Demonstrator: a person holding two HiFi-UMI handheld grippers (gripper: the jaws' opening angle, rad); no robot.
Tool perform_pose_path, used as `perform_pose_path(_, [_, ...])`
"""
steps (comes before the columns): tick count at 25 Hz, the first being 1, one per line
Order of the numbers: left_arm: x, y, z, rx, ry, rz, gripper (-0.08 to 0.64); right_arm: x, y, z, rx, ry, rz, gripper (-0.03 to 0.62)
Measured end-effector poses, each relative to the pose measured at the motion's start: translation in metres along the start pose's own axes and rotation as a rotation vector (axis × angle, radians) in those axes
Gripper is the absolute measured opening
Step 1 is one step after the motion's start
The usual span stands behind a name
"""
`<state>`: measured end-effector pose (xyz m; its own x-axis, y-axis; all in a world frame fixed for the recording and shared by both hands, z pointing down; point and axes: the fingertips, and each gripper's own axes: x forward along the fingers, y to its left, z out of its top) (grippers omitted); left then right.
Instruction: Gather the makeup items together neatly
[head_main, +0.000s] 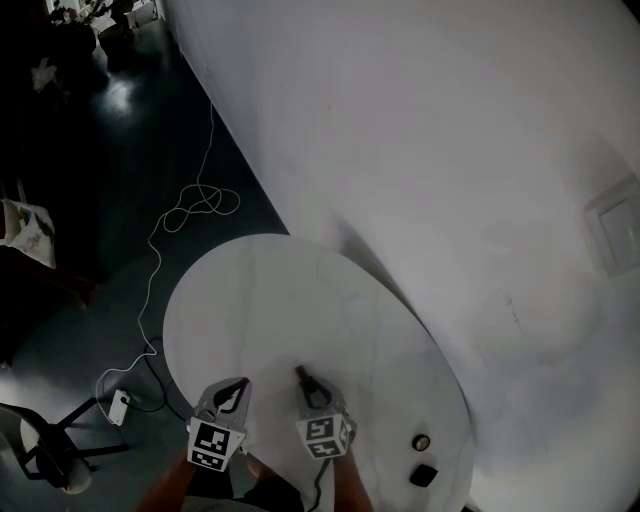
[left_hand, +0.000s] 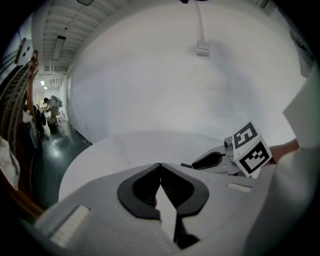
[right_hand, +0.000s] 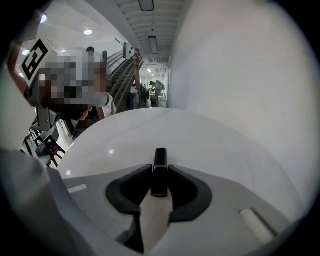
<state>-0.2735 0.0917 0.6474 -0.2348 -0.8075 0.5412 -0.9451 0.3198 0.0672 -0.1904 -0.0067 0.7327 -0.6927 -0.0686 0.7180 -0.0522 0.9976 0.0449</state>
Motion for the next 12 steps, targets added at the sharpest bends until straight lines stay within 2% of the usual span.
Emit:
perform_pose_path(9, [0.0003,0.0011,-0.0025,-0.009,0.005,-0.002,0.011,0.0019,0.0012,0.002,-0.02,0.006,0.023,0.109])
perform_pose_path(12, [-0.0001,0.002,-0.0025,-0.005,0.006,-0.002,0.011,0.0038,0.0042,0.0042,0.008,-0.01,0.036,0.19])
